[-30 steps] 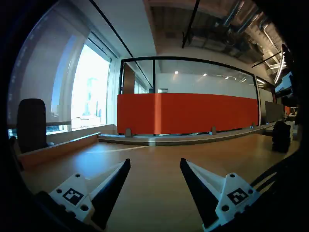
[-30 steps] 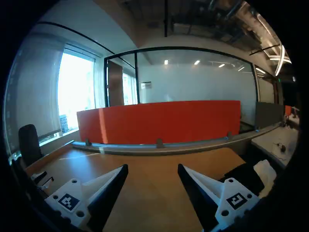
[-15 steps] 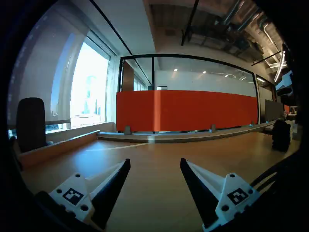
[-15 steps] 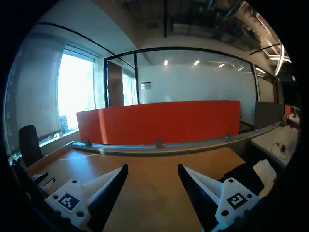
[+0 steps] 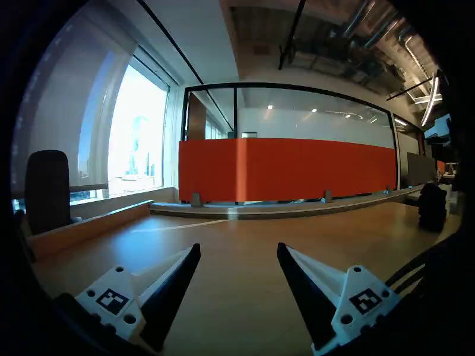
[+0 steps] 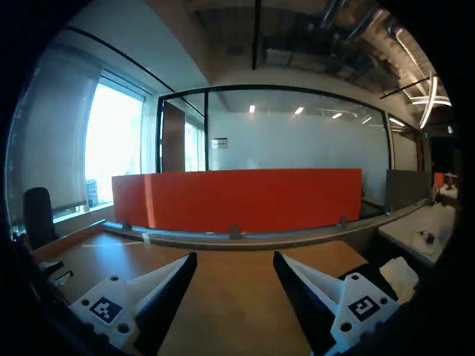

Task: Fold towel

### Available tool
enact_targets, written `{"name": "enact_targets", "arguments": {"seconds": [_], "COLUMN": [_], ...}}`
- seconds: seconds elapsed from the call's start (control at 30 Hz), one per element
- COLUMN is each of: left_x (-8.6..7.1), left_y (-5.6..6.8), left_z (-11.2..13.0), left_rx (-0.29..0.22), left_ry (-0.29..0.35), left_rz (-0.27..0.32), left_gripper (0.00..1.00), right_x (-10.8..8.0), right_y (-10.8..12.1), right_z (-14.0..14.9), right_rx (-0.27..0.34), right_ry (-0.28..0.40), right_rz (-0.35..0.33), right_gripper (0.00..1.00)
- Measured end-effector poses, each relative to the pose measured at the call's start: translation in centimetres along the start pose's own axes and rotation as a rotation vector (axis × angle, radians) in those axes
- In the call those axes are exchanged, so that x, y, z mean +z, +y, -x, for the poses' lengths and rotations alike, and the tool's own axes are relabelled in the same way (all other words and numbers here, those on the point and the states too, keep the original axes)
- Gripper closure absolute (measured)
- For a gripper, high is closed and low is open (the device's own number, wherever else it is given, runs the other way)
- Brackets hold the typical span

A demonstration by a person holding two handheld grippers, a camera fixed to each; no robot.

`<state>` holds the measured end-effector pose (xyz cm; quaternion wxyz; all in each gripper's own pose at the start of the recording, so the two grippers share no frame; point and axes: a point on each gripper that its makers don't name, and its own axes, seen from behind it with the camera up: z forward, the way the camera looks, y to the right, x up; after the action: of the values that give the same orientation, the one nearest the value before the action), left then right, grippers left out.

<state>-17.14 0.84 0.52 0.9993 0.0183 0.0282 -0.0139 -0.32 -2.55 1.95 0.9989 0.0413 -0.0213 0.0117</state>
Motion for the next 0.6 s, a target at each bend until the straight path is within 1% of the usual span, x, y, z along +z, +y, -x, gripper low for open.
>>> {"name": "enact_targets", "arguments": {"seconds": [0.1, 0.2, 0.4, 0.6], "left_x": [0.1, 0.1, 0.1, 0.1], "left_y": [0.0, 0.0, -0.1, 0.0], "left_z": [0.1, 0.2, 0.2, 0.3], "left_rx": [0.0, 0.0, 0.0, 0.0], "left_ry": [0.0, 0.0, 0.001, 0.001], "left_rz": [0.0, 0.0, 0.0, 0.0], "left_gripper": [0.04, 0.04, 0.04, 0.04], "right_x": [0.0, 0.0, -0.3, -0.4], "right_y": [0.6, 1.0, 1.4, 2.0], "right_z": [0.4, 1.5, 4.4, 7.6], "right_rx": [-0.019, -0.04, -0.074, -0.065], "right_ry": [0.015, 0.02, 0.047, 0.056], "right_rz": [0.008, 0.016, 0.033, 0.048], "right_gripper": [0.01, 0.01, 0.01, 0.0]}}
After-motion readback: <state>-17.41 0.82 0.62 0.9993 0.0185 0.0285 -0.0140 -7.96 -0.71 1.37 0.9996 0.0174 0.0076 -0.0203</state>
